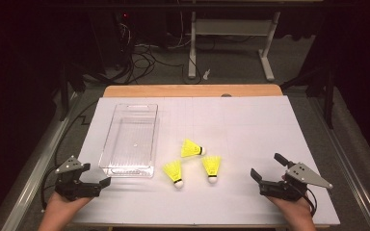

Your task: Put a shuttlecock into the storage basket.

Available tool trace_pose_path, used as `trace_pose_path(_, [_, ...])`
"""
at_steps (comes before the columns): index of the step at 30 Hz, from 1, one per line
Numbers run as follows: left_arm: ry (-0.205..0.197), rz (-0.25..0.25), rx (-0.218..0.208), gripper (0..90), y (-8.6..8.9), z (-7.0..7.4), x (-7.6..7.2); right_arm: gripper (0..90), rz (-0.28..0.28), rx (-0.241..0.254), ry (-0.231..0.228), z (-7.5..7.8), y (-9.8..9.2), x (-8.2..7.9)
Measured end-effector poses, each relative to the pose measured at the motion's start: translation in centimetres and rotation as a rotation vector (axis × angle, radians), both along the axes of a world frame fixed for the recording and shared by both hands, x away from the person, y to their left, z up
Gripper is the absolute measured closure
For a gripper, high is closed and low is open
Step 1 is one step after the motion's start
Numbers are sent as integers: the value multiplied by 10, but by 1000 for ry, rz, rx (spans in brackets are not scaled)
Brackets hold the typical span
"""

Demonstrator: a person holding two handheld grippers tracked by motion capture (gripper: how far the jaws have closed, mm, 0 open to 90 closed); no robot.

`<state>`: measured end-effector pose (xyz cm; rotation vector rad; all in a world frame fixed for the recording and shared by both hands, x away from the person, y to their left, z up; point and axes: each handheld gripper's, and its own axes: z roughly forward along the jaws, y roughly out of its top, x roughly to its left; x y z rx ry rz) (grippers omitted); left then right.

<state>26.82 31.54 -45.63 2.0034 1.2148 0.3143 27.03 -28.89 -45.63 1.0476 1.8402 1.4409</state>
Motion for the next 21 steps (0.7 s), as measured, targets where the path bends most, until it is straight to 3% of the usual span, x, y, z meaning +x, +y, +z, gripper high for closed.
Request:
trace_pose_path(9, [50,-9,21,2,-5,-4,3,3,-3,-8,-3,-1,1,0])
trace_pose_path(15, [109,-19,69,6,-12,-4,4,2,-13,2,-1,-1,2,-2])
trace_pose_path(17, [147,-28,94,6,-17,-2,4,3,-10,0,1,-2,3,-2])
trace_pose_path(21, [156,-35,93,6,-20,-3,5,2,-9,-2,6,-2,4,-2])
